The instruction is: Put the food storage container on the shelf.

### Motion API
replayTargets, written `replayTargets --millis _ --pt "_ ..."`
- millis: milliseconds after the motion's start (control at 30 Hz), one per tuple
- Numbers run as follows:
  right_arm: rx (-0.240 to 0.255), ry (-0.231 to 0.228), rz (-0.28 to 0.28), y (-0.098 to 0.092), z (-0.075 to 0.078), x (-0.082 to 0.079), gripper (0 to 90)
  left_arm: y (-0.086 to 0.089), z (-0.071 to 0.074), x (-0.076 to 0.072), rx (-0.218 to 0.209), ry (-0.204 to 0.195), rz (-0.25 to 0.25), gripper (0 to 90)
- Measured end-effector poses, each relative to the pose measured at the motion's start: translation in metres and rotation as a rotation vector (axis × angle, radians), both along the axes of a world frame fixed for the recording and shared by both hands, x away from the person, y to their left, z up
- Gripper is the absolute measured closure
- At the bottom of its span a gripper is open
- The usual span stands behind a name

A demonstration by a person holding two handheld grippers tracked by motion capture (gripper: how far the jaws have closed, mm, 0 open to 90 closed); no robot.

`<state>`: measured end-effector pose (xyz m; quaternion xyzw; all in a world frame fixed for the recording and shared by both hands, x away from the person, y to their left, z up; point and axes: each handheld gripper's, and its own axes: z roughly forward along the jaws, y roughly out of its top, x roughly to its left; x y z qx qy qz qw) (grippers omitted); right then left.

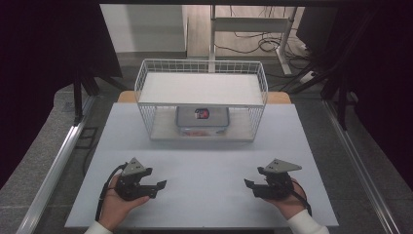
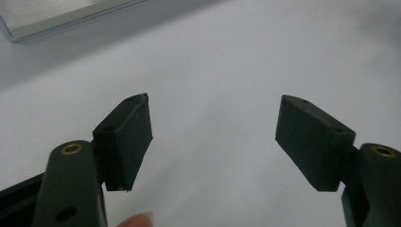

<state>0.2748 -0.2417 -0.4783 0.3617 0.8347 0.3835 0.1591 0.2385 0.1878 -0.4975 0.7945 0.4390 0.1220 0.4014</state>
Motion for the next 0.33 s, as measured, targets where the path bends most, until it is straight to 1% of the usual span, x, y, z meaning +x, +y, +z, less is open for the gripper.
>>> replayTargets --millis 67,200,333 --pt "0.000 0.002 -0.006 -0.0010 -0.0003 0.0007 31.4 0.0000 -0.0005 0.0003 0.002 0.001 0.000 27.3" --pt "-0.007 0.001 0.001 -0.0003 -0.0019 0.0012 29.3 0.0002 -0.0006 0.0004 0.004 0.000 0.000 27.1" --pt "-0.032 -0.010 0.000 -0.0002 -0.0021 0.0009 26.0 0.0000 -0.0002 0.0003 0.006 -0.003 -0.001 27.1"
